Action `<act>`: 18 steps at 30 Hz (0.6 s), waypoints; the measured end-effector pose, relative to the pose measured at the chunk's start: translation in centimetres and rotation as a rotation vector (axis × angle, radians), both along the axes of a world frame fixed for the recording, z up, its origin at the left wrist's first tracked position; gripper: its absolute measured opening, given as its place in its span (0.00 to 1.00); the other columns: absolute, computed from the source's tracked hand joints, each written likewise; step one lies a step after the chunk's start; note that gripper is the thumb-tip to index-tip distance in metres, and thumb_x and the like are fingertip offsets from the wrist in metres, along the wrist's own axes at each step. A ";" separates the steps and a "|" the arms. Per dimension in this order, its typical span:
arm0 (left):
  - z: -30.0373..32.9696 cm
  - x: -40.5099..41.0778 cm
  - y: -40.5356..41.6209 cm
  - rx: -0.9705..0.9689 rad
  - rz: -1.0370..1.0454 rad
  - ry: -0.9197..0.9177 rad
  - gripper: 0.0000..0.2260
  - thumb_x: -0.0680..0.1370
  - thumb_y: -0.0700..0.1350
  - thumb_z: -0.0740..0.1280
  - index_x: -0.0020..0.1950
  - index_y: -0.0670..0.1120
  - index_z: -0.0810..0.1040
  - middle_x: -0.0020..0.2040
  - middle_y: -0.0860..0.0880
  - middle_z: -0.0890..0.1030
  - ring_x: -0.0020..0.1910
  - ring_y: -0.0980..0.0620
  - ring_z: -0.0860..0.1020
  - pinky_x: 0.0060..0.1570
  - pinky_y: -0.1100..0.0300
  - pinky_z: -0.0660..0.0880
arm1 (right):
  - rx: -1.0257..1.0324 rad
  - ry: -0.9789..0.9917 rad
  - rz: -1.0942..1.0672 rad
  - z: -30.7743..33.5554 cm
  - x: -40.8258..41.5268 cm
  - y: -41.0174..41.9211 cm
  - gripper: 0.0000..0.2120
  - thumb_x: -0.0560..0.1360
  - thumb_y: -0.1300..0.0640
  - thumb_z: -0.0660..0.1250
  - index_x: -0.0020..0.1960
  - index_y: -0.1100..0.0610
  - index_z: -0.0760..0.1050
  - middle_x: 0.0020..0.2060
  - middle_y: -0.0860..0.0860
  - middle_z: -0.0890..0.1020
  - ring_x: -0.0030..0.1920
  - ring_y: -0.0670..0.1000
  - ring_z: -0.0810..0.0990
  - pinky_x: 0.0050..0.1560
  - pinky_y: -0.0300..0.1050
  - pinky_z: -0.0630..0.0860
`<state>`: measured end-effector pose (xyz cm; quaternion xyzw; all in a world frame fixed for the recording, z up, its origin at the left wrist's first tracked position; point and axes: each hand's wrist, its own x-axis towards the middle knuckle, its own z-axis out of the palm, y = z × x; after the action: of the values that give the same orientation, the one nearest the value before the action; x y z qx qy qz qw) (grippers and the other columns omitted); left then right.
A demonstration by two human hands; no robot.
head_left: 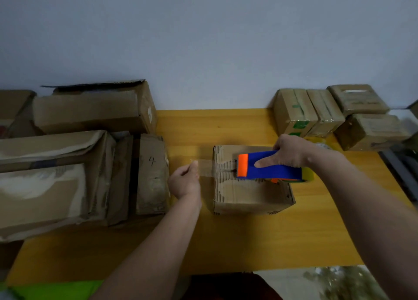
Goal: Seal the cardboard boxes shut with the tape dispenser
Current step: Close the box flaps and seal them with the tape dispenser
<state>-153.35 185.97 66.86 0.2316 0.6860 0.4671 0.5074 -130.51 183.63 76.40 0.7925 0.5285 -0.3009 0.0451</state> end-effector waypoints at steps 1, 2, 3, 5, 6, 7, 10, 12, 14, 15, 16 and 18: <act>-0.2 0.1 0.4 -0.006 -0.007 0.016 0.04 0.74 0.44 0.74 0.42 0.50 0.80 0.39 0.52 0.82 0.41 0.55 0.81 0.35 0.67 0.76 | -0.005 0.006 -0.013 0.0 0.0 0.1 0.28 0.58 0.28 0.71 0.39 0.51 0.69 0.37 0.49 0.77 0.39 0.50 0.77 0.39 0.46 0.75; -0.6 0.2 0.8 -0.016 -0.020 0.037 0.04 0.74 0.44 0.74 0.42 0.50 0.80 0.41 0.51 0.82 0.43 0.54 0.82 0.40 0.64 0.79 | -0.012 0.013 -0.026 -0.1 0.1 0.1 0.28 0.58 0.29 0.71 0.39 0.51 0.69 0.38 0.49 0.77 0.39 0.50 0.77 0.39 0.46 0.76; -1.1 0.3 1.0 -0.038 -0.040 0.059 0.04 0.74 0.45 0.73 0.42 0.50 0.79 0.43 0.50 0.83 0.44 0.52 0.82 0.45 0.60 0.80 | -0.018 0.017 -0.034 -0.1 0.1 0.1 0.28 0.58 0.29 0.72 0.40 0.51 0.69 0.38 0.49 0.77 0.39 0.50 0.77 0.40 0.46 0.76; -2.5 0.6 1.0 -0.100 -0.103 0.097 0.03 0.74 0.45 0.73 0.44 0.49 0.79 0.47 0.48 0.83 0.48 0.49 0.81 0.51 0.54 0.80 | -0.024 0.017 -0.034 -0.2 0.2 0.0 0.28 0.58 0.29 0.71 0.40 0.51 0.70 0.38 0.49 0.78 0.39 0.50 0.77 0.37 0.44 0.75; -3.1 0.8 0.7 -0.118 -0.146 0.121 0.02 0.75 0.45 0.72 0.45 0.49 0.80 0.48 0.48 0.83 0.49 0.49 0.81 0.52 0.55 0.79 | -0.021 0.014 -0.028 -0.3 0.2 0.0 0.28 0.58 0.29 0.71 0.40 0.51 0.71 0.37 0.49 0.78 0.39 0.50 0.78 0.36 0.44 0.74; -3.8 1.2 0.3 -0.114 -0.198 0.168 0.02 0.75 0.44 0.71 0.47 0.49 0.80 0.49 0.49 0.83 0.49 0.50 0.80 0.51 0.57 0.78 | -0.014 0.012 -0.026 -0.4 0.2 -0.1 0.28 0.58 0.28 0.71 0.40 0.51 0.72 0.37 0.49 0.79 0.38 0.49 0.78 0.35 0.43 0.74; -4.9 2.7 0.0 -0.078 -0.355 0.321 0.05 0.78 0.45 0.68 0.52 0.50 0.80 0.54 0.51 0.80 0.55 0.51 0.77 0.46 0.62 0.72 | 0.006 0.003 -0.033 -0.7 0.3 -0.1 0.29 0.57 0.27 0.70 0.41 0.50 0.73 0.37 0.49 0.79 0.38 0.49 0.78 0.34 0.43 0.73; -4.9 3.2 0.3 -0.201 -0.453 0.433 0.14 0.78 0.50 0.67 0.62 0.48 0.76 0.65 0.47 0.72 0.63 0.46 0.71 0.54 0.56 0.72 | 0.013 -0.009 -0.032 -0.8 0.5 -0.2 0.29 0.56 0.27 0.70 0.41 0.50 0.73 0.37 0.48 0.79 0.38 0.49 0.78 0.33 0.43 0.72; -5.1 2.6 0.4 -0.445 -0.607 0.602 0.32 0.77 0.54 0.68 0.74 0.40 0.62 0.70 0.41 0.63 0.67 0.42 0.66 0.60 0.52 0.70 | 0.024 -0.004 -0.035 -0.8 0.8 -0.4 0.31 0.54 0.25 0.69 0.41 0.50 0.75 0.36 0.48 0.79 0.38 0.49 0.79 0.33 0.43 0.72; -5.1 2.2 0.1 -0.481 -0.642 0.635 0.36 0.77 0.52 0.68 0.76 0.39 0.55 0.72 0.40 0.61 0.68 0.41 0.66 0.62 0.52 0.69 | 0.032 0.006 -0.037 -0.8 0.9 -0.5 0.33 0.51 0.24 0.68 0.41 0.51 0.75 0.36 0.48 0.80 0.38 0.49 0.79 0.33 0.43 0.72; -5.0 2.0 -0.5 -0.427 -0.641 0.621 0.35 0.78 0.48 0.67 0.78 0.40 0.51 0.73 0.40 0.61 0.70 0.41 0.65 0.64 0.52 0.68 | 0.038 0.014 -0.036 -0.8 1.0 -0.6 0.35 0.49 0.23 0.67 0.41 0.51 0.75 0.35 0.48 0.80 0.37 0.49 0.79 0.33 0.43 0.72; -4.5 2.2 -2.0 -0.160 -0.591 0.473 0.28 0.82 0.44 0.61 0.79 0.48 0.53 0.76 0.45 0.61 0.74 0.45 0.62 0.68 0.52 0.65 | 0.043 0.017 -0.026 -1.0 1.1 -0.7 0.35 0.49 0.22 0.66 0.40 0.51 0.76 0.35 0.48 0.80 0.37 0.49 0.79 0.33 0.43 0.72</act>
<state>-151.16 184.01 62.34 0.4804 0.7220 0.1794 0.4645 -129.40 182.94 75.42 0.7975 0.5249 -0.2969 0.0197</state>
